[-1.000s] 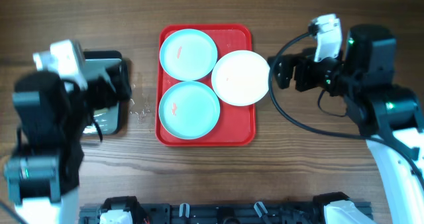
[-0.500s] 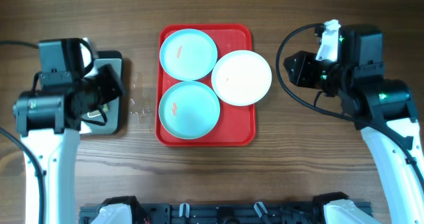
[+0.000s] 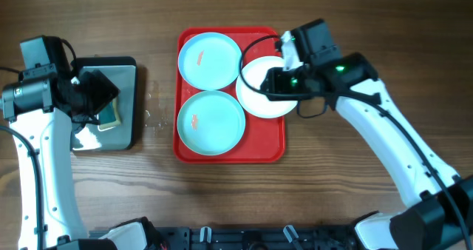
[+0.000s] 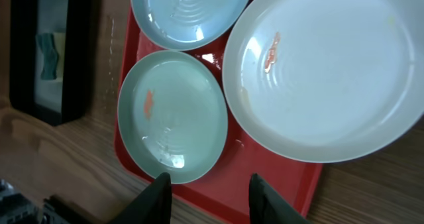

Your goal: Clean dirty plates on tray and stack at the side

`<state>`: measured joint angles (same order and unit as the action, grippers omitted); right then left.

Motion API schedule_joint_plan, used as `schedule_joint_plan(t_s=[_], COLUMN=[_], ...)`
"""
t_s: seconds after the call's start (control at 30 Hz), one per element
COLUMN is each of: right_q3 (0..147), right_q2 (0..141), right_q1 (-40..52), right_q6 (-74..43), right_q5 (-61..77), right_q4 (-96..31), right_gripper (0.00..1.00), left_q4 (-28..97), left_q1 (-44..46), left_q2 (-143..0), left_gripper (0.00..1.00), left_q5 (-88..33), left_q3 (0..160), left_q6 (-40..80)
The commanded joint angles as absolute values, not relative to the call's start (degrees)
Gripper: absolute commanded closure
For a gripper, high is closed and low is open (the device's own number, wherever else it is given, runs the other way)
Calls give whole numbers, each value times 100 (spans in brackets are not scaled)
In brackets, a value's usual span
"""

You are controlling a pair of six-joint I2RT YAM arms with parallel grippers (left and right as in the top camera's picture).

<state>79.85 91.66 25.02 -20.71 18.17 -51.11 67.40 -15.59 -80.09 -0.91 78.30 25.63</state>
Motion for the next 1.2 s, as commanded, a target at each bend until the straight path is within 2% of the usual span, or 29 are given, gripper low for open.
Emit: schedule_joint_plan(t_s=[0.0,0.27,0.3,0.37,0.4,0.47,0.53,0.63,0.77,1.17], right_q3=[8206,8197,8197,8191,8191,8167,8093,8016,8016,8016], right_q2=[9518,10066,10088,10127,10145,10193,10230,10350,10604,11308], right_q1=[2781,3280,3301,3304,3304,3312,3336,3395,3518,3809], right_q6=[-1966,-1973,-1959,-1990,-2139,-2392,-2630,-3004,-3017,-3020], right_q5=[1953,1951,1944,1931,1927,1789,1400,832,893,937], right_q4=[-5188,-4866,-4869,-4851,-4801,-4609,-4447,-4370,-4257,-4353], right_gripper=[62,62,56,54,56,71,78,81,75,70], left_q4=[6545,6584,6595,6598,6584,6541,6534,6543,6563,6563], left_q1=[-1588,-1588,-1588,-1588,-1588,-1588,-1588,-1588,-1588,-1588], left_q2=[-8101,-8145,-8145,-8145,-8145,-8145,-8145,-8145,-8145,-8145], left_gripper=[20,20,20,21,21,21,21,21,21,21], left_q5=[115,113,113,113,115,113,113,115,113,113], left_q3=[7918,7902,7898,7898,7898,7898,7898,7898,7898,7898], left_q6=[2578,2578,2580,2582,2598,2598,2600,2598,2598,2598])
